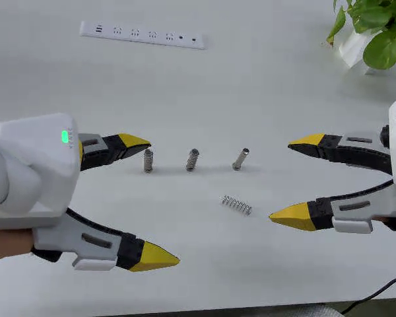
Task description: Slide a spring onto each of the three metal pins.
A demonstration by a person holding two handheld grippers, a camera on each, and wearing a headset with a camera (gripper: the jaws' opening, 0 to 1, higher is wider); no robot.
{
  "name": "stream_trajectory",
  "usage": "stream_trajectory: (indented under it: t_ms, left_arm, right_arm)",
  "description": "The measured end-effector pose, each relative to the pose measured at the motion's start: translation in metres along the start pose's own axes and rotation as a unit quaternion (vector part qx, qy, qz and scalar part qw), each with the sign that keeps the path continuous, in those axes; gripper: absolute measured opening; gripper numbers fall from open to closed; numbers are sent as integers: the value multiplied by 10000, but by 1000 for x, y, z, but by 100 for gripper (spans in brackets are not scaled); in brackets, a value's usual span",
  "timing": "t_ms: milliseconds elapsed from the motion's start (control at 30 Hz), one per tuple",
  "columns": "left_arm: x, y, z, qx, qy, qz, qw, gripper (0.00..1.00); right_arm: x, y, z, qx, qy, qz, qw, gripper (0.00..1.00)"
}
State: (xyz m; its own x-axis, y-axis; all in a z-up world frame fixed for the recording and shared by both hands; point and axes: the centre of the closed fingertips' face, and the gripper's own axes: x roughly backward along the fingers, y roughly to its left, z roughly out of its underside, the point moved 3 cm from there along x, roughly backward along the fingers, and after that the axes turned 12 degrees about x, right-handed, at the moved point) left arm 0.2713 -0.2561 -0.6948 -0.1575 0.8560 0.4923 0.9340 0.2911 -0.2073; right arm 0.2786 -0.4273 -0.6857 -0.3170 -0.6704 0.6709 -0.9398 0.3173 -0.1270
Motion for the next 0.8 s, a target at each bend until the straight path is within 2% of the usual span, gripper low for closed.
stream_trajectory:
  t_ms: [67,100,200,233,267,367,500,567,633,700,733,800]
  left_arm:
    - [-10,-3,-5,1,-24,54,10000,89]
    - [-13,-4,-6,-4,36,54,10000,88]
    - [-26,-1,-1,-370,475,-47,9982,81]
    - [-33,-4,0,-456,546,44,9975,80]
    - [-38,-5,-1,-424,527,85,9977,79]
    - [-51,-5,0,-511,694,124,9962,75]
    - [-67,-2,7,-692,1107,105,9914,68]
    - [-76,0,7,-746,1171,116,9902,65]
    - [-83,6,11,-856,1417,36,9862,61]
    - [-90,6,12,-894,1451,97,9853,59]
    - [-94,8,13,-931,1558,75,9834,59]
    - [-100,14,16,-1180,1774,14,9770,53]
  right_arm:
    - [4,2,6,-89,-81,90,9999,71]
    - [5,3,9,-143,-113,110,9998,72]
    - [11,7,19,-225,-196,199,9994,74]
    - [13,8,22,-284,-262,239,9990,74]
    - [15,9,24,-304,-288,265,9988,75]
    - [20,13,32,-365,-366,317,9982,79]
    - [29,19,44,-440,-438,388,9973,83]
    - [34,21,50,-529,-503,445,9963,84]
    - [38,24,55,-583,-558,481,9956,88]
    - [40,27,60,-627,-566,492,9952,90]
    - [42,29,64,-632,-562,498,9952,90]
    - [43,32,72,-639,-535,512,9952,92]
